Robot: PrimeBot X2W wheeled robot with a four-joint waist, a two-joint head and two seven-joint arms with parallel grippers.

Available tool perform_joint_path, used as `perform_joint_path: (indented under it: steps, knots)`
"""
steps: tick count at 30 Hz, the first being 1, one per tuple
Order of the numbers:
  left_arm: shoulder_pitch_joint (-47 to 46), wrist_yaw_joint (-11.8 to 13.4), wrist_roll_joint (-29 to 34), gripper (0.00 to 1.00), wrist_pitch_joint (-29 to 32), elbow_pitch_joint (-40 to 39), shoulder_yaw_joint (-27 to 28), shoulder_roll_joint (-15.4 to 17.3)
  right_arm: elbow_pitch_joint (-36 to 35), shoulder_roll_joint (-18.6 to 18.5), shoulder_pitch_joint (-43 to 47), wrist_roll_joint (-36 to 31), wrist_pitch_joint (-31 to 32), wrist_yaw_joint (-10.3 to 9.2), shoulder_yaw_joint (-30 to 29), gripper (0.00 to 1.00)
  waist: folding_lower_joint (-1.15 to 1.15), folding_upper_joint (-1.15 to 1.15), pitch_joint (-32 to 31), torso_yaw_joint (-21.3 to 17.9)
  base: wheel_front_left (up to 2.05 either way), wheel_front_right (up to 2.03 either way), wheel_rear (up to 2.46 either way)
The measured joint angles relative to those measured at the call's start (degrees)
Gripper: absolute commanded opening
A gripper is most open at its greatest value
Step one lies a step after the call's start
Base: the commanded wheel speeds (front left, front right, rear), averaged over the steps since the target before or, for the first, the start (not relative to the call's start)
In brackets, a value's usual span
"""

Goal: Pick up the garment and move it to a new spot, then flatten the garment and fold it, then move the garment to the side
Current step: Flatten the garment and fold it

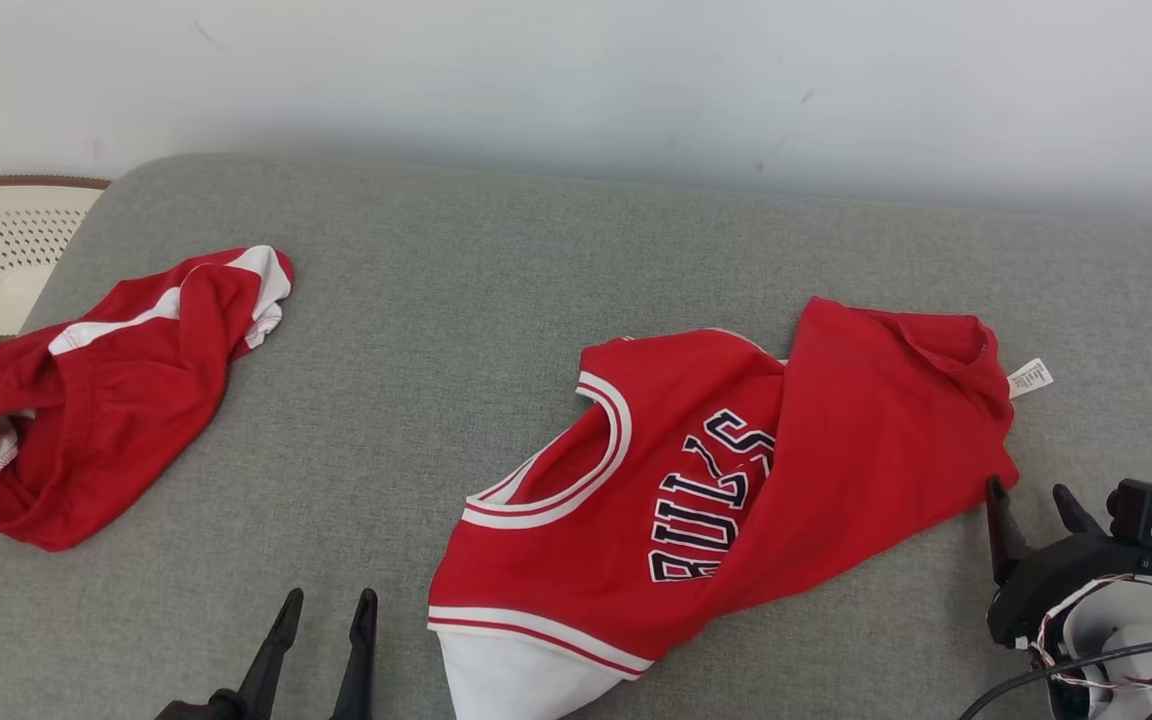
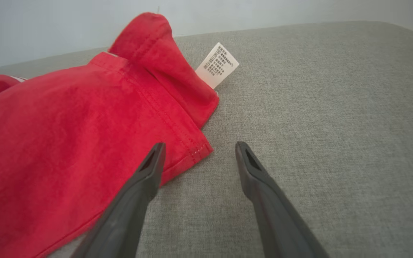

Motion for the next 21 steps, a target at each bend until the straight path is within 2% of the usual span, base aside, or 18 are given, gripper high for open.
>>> perform_joint_path:
  steps: [16,17,18,19,21]
  knots:
    - [-0.34,-0.48,0.25,1.0,0.01,0.13,-0.26,-0.01,11.26,-1.32,-6.04,0.43,-1.88,0.0,0.98,1.0,0.0,0.0,1.42,3.28,0.0,0.0,0.0]
    - [-0.37,-0.49,0.27,1.0,0.0,0.15,-0.35,-0.01,12.0,-1.41,-6.38,0.42,-1.99,0.0,1.08,0.93,0.0,0.0,1.48,3.46,0.0,0.0,0.0]
    - [-0.44,-0.53,0.33,1.0,0.01,0.2,-0.4,-0.01,12.91,-1.46,-6.75,0.4,-1.97,0.0,1.15,0.56,0.0,0.0,1.52,3.65,0.0,0.0,0.0]
    - [-0.54,-0.53,0.34,1.0,0.01,0.24,-0.42,-0.01,13.63,-1.55,-7.04,0.32,-2.03,0.0,1.23,0.43,0.0,0.0,1.55,3.83,0.0,0.0,0.0]
    - [-0.69,-0.52,0.33,1.0,0.01,0.26,-0.47,-0.01,14.86,-1.68,-7.61,0.29,-2.6,0.0,1.34,0.06,0.0,0.0,1.58,4.16,0.0,0.0,0.0]
